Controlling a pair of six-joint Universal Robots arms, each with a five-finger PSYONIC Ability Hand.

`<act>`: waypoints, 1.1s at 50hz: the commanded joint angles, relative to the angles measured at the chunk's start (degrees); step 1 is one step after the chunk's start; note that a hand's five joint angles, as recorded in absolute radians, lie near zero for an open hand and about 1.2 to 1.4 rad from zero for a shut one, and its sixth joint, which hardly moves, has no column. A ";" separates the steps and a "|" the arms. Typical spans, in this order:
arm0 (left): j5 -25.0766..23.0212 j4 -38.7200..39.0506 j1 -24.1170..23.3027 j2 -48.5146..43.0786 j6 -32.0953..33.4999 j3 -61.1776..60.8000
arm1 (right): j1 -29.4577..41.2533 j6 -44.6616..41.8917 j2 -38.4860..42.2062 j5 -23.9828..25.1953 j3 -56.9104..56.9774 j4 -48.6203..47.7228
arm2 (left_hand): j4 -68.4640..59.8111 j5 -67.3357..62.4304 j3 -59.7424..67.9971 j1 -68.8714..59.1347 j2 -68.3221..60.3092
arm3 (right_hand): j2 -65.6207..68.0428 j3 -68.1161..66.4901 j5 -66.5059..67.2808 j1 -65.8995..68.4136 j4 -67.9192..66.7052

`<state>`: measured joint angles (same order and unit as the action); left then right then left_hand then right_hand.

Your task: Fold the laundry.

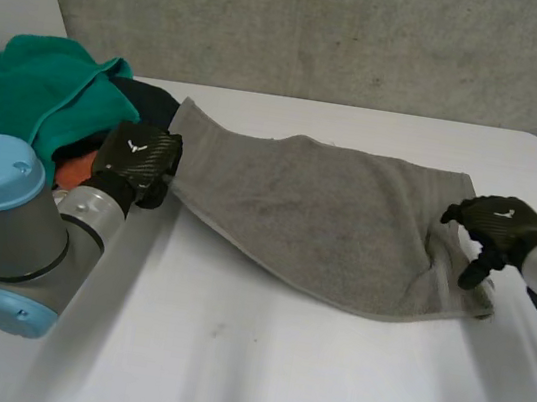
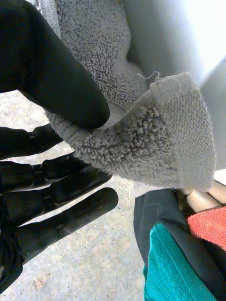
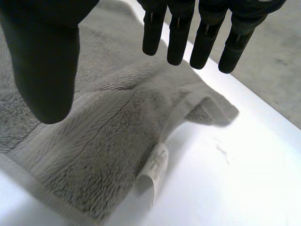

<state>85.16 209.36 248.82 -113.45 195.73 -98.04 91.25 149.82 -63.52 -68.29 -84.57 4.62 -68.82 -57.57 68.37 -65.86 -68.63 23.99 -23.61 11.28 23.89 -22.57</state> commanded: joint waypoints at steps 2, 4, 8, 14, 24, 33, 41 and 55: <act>0.01 0.00 0.00 0.86 -0.08 -1.19 | -3.89 0.91 -5.56 0.52 -9.72 -0.22 | -11.18 -12.43 11.63 -14.14 -11.37 | 1.40 -1.78 4.11 1.50 -2.81; 0.09 0.00 0.00 0.86 -0.08 -1.28 | -4.24 0.39 -5.48 0.70 -10.96 -0.84 | -11.18 -12.43 11.63 -14.14 -11.37 | 2.07 -2.45 4.79 2.17 -3.49; 0.01 0.00 -0.09 0.86 -0.08 -1.28 | -5.29 -2.34 -4.69 0.96 -13.42 -4.43 | -11.18 -12.43 11.63 -14.14 -11.37 | 4.76 -5.14 7.48 4.87 -6.18; 0.01 0.09 0.17 0.86 -0.08 -1.19 | -4.94 -5.15 0.22 0.88 -14.05 -12.34 | -11.18 -12.43 11.63 -14.14 -11.37 | 6.95 -7.33 9.67 7.05 -8.37; 0.18 -0.09 0.61 0.86 0.01 -1.19 | -4.59 -6.12 6.21 0.53 -10.09 -14.99 | -11.18 -12.43 11.63 -14.14 -11.37 | 40.46 -40.84 43.18 40.57 -41.88; 0.36 -3.25 0.70 5.43 0.44 -2.33 | -4.59 -5.59 -0.45 -0.09 -11.75 -15.52 | -11.18 -12.43 11.63 -14.14 -11.37 | 56.01 -56.39 58.72 56.11 -57.43; 0.18 -22.10 2.19 14.21 5.87 -5.93 | -8.27 -12.08 -13.90 0.17 -13.95 0.19 | -11.18 -12.43 11.63 -14.14 -11.37 | 56.01 -56.39 58.72 56.11 -57.43; 0.18 -29.66 -0.09 12.84 23.21 -8.59 | -13.47 -27.76 -15.24 -4.31 -13.52 17.28 | -11.18 -12.43 11.63 -14.14 -11.37 | 56.01 -56.39 58.72 56.11 -57.43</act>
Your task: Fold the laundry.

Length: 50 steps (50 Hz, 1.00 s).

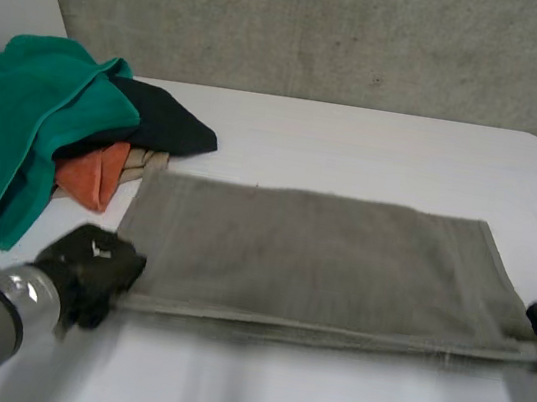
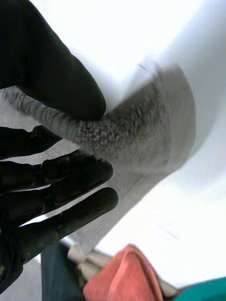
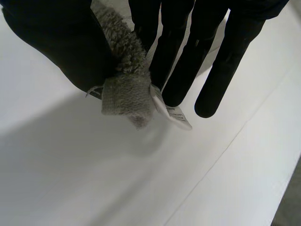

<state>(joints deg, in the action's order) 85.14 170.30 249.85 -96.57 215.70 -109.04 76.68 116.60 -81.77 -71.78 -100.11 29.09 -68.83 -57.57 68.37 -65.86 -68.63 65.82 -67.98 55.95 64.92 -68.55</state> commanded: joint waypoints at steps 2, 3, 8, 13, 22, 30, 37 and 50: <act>0.38 12.84 -1.21 -5.99 3.58 3.91 | 3.37 8.02 6.86 -0.90 3.59 -11.14 | -11.17 -12.43 11.63 -14.14 -11.37 | 14.18 -12.02 14.05 15.08 -11.45; 0.55 16.17 -1.21 -8.08 3.59 5.75 | 4.43 8.73 8.28 -0.99 4.38 -12.21 | -11.17 -12.43 11.63 -14.14 -11.37 | 14.18 -12.02 14.05 15.08 -11.45; 0.73 22.08 -1.30 -15.30 3.59 12.61 | 9.18 10.93 14.87 -3.18 10.18 -16.26 | -11.17 -12.43 11.63 -14.14 -11.37 | 14.18 -12.02 14.05 15.08 -11.45; 0.91 23.32 -2.44 -23.12 3.76 21.57 | 11.21 11.72 21.03 -8.10 16.86 -19.86 | -11.17 -12.43 11.63 -14.14 -11.37 | 14.18 -12.02 14.05 15.08 -11.45; 2.40 22.70 -3.85 -37.71 3.67 40.90 | 14.81 12.95 32.10 -9.69 30.92 -22.41 | -11.17 -12.43 11.63 -14.14 -11.37 | 14.18 -12.02 14.05 15.08 -11.45; 2.93 23.05 -4.46 -42.82 3.85 48.22 | 17.18 15.06 37.38 -13.11 39.10 -26.01 | 58.83 57.57 -58.37 55.86 58.63 | -55.82 57.98 -55.95 -54.92 58.55; 3.72 23.06 -5.25 -41.68 3.15 47.78 | 17.72 18.66 32.12 -18.04 39.64 -34.01 | 58.83 57.57 -58.37 55.86 58.63 | -55.82 57.98 -55.95 -54.92 58.55; 6.09 22.35 -4.37 -25.78 -1.33 31.01 | 12.89 21.91 19.91 -7.96 20.95 -19.89 | 58.83 57.57 -58.37 55.86 58.63 | -52.59 54.75 -52.71 -51.69 55.32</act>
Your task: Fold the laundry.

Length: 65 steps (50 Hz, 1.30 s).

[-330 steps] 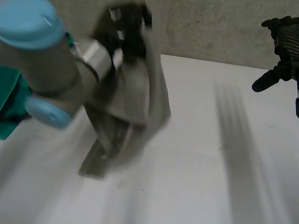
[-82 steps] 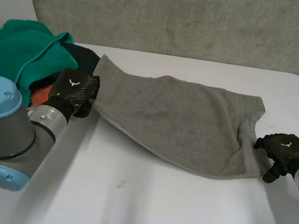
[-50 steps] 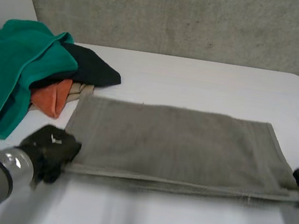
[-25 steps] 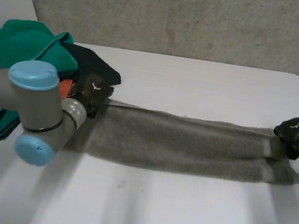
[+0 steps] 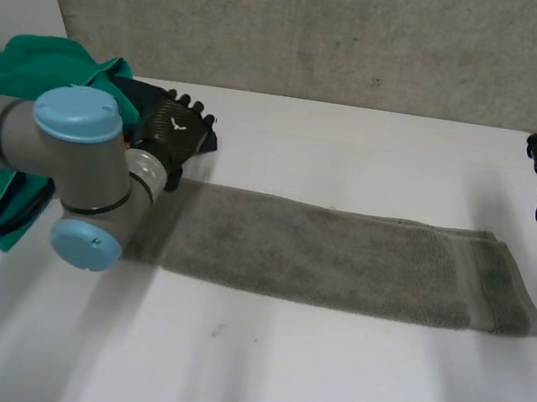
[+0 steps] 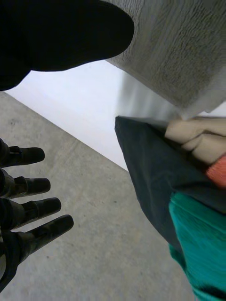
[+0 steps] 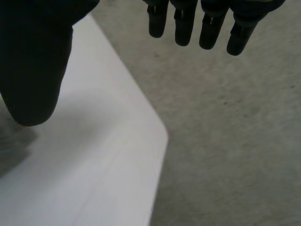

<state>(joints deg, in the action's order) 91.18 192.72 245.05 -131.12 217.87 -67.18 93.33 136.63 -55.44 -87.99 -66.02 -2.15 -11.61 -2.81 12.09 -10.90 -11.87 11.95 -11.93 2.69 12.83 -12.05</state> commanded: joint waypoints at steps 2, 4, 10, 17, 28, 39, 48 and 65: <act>-0.38 0.64 0.69 10.97 -5.17 -15.16 | -4.55 2.85 -7.31 10.63 -16.58 12.17 | 1.61 2.81 -2.09 0.90 1.87 | 5.51 -5.54 4.77 4.63 -5.42; -1.26 0.73 0.78 12.11 -6.66 -17.62 | -6.39 3.65 -7.84 14.06 -21.41 11.29 | 1.61 2.81 -2.09 0.90 1.87 | 13.24 -13.27 12.50 12.36 -13.15; -3.37 0.91 0.78 12.64 -7.99 -21.06 | -10.53 3.65 -7.76 18.46 -29.77 2.43 | 1.61 2.81 -2.09 0.90 1.87 | 14.95 -14.98 14.21 14.07 -14.86; -3.28 1.87 0.86 12.47 -7.99 -21.41 | -11.24 3.38 -5.82 17.15 -30.13 -4.53 | 1.61 2.81 -2.09 0.90 1.87 | 68.04 -68.07 67.31 67.17 -67.95; -3.28 2.31 0.86 17.74 -8.08 -23.61 | -18.88 -7.67 -11.98 8.71 -29.61 -11.65 | 1.61 2.81 -2.09 0.90 1.87 | 68.05 -68.07 67.31 67.17 -67.95; -3.11 2.31 1.04 20.29 -8.34 -25.01 | 6.49 -12.96 -13.82 15.82 -27.49 -20.52 | 1.61 2.81 -2.09 0.90 1.87 | 68.05 -68.07 67.31 67.17 -67.95; -3.28 2.31 0.86 21.08 -11.50 -27.12 | 29.00 -14.37 -6.81 24.17 -25.74 -26.07 | 1.61 2.81 -2.09 0.90 1.87 | 68.05 -68.07 67.31 67.17 -67.95; -3.37 2.40 0.42 21.08 -11.59 -27.56 | 31.67 5.72 -6.60 13.90 -23.53 -17.54 | 1.61 2.81 -2.09 0.90 1.87 | -1.95 1.93 -2.69 -2.83 2.05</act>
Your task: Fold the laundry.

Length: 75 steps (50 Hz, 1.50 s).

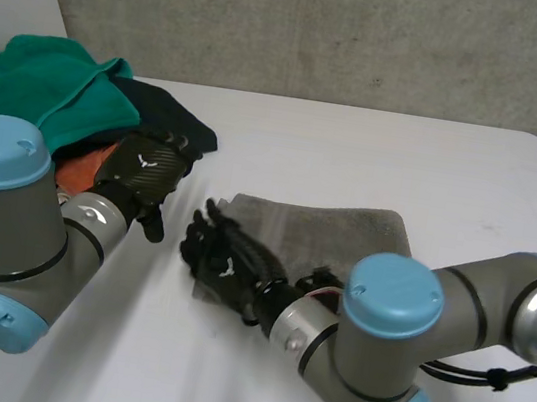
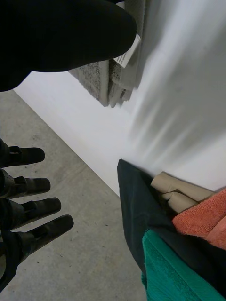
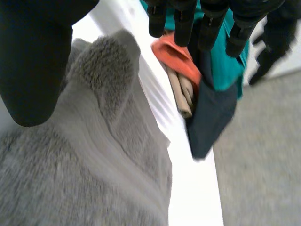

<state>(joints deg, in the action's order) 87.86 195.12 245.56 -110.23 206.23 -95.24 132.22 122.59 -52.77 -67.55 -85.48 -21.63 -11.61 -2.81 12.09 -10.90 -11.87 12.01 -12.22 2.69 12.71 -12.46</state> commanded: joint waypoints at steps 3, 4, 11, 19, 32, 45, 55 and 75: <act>-0.05 0.09 -0.17 0.19 0.05 0.58 | -11.10 30.85 -13.40 -6.45 -6.88 5.71 | 1.61 2.81 -2.09 0.90 1.87 | -2.01 2.22 -2.69 -2.71 2.46; -0.05 0.09 -0.26 0.10 0.05 0.58 | -12.76 33.22 -14.36 -6.10 -8.28 8.15 | 1.61 2.81 -2.09 0.90 1.87 | -2.01 2.22 -2.69 -2.71 2.46; -0.05 0.88 -1.13 -0.34 -0.04 0.23 | -22.96 24.47 -13.50 -8.03 -14.88 12.13 | 1.61 2.81 -2.09 0.90 1.87 | -1.47 1.68 -2.15 -2.17 1.92; -0.05 0.88 -1.66 -0.52 -0.04 -0.12 | -26.32 13.03 -11.30 -18.74 -14.10 4.34 | 1.61 2.81 -2.09 0.90 1.87 | 67.99 -67.78 67.31 67.29 -67.54; 0.21 0.79 -1.31 1.68 -0.13 -1.00 | -2.95 10.92 -10.25 -11.91 -3.90 -0.17 | 1.61 2.81 -2.09 0.90 1.87 | 67.99 -67.78 67.31 67.29 -67.54; 0.65 0.70 -2.71 1.68 -11.89 4.53 | -1.78 25.30 -7.24 -6.88 -3.81 2.46 | 1.40 2.60 -1.88 0.69 1.66 | -2.01 2.22 -2.69 -2.71 2.46; 0.91 -2.01 -13.15 -6.12 -19.20 16.38 | -16.64 56.26 -14.99 -7.42 -0.31 14.14 | 0.73 1.93 -1.21 0.02 0.99 | -2.01 2.22 -2.69 -2.71 2.46; 13.13 -18.72 -15.55 -21.09 -18.24 21.33 | -16.56 47.32 6.02 -6.80 15.17 30.94 | 0.56 1.76 -1.03 -0.15 0.81 | -2.01 2.22 -2.69 -2.71 2.46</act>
<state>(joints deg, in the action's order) 100.88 177.14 229.58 -131.79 187.56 -70.70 115.41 176.58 -49.72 -73.41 -71.27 7.70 -11.61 -2.81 12.09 -10.91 -11.87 11.92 -11.91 2.71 12.72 -12.03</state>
